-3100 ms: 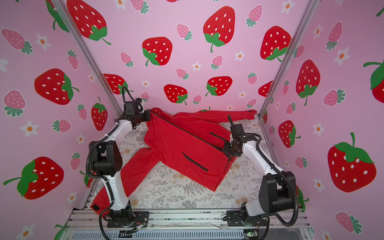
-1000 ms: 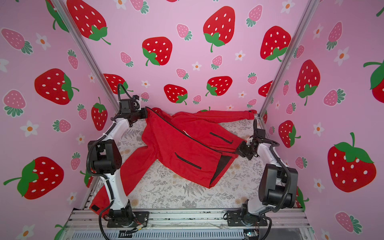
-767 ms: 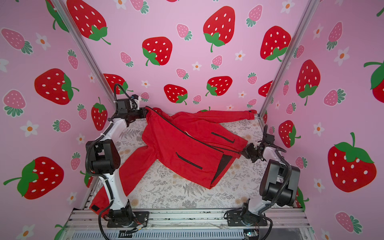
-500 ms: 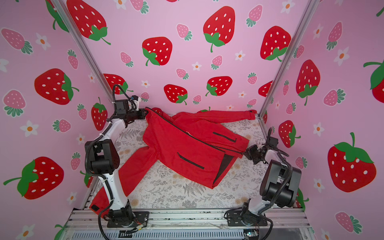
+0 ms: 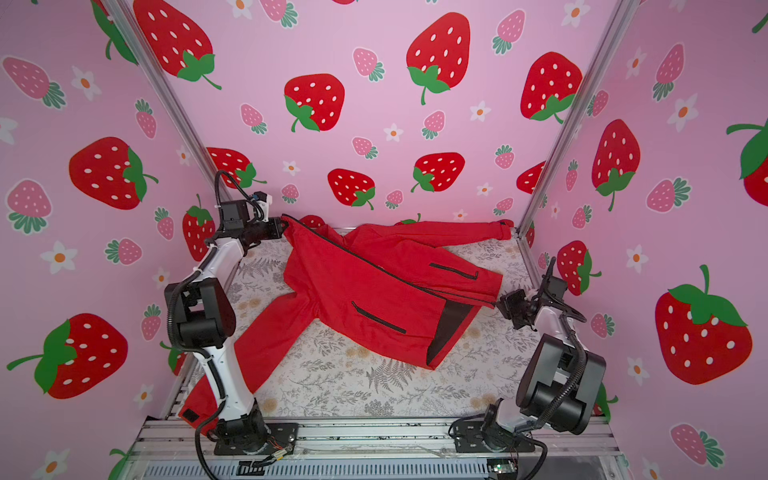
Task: Unzip the jacket
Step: Unzip the zipper on the jacket.
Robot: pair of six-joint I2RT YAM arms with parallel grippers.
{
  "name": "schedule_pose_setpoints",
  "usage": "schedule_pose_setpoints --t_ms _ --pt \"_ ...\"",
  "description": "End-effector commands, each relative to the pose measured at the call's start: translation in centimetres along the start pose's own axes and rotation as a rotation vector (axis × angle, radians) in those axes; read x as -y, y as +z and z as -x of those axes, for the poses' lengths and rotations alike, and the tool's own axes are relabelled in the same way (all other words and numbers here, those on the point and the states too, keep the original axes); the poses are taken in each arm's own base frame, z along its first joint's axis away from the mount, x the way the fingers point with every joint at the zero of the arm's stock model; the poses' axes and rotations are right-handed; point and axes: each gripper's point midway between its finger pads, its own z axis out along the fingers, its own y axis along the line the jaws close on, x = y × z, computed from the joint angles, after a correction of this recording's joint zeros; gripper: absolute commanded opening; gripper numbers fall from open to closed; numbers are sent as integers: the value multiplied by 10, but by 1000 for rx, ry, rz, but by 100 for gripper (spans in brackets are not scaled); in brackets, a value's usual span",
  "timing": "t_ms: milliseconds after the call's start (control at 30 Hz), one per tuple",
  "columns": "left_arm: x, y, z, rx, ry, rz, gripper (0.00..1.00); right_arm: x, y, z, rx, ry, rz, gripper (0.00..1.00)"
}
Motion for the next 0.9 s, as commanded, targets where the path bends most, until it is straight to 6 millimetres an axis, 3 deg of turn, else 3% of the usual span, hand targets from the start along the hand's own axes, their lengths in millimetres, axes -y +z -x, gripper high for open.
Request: schedule_pose_setpoints --t_ms 0,100,233,267,300,400,533,633,667,767,867 --pt "10 2 28 80 11 -55 0 18 -6 -2 25 3 -71 0" --pt "18 0 23 112 18 -119 0 12 1 -8 -55 -30 -41 0" --pt "31 -6 1 119 41 -207 0 -6 4 -11 -93 -143 -1 0" --pt "32 -7 -5 106 33 -215 4 -10 3 -12 -92 -184 3 0" --pt "32 -8 -12 93 18 -216 21 -15 0 -12 -84 -227 -1 5" --pt "33 -16 -21 89 -15 -199 43 -33 -12 -9 -22 -365 -3 37" --pt "52 -51 -12 139 -74 -256 51 -68 -33 -3 109 -608 -25 59" --pt "49 -80 -26 110 -179 -113 50 -105 -40 -5 216 -826 -26 79" --pt "46 -91 -31 100 -230 -54 50 -118 -39 -7 233 -887 -19 81" --pt "39 -124 -63 26 -451 123 53 -154 -30 -15 240 -1052 6 82" --pt "44 -158 -117 -136 -718 262 56 -181 -12 -23 172 -1176 63 81"
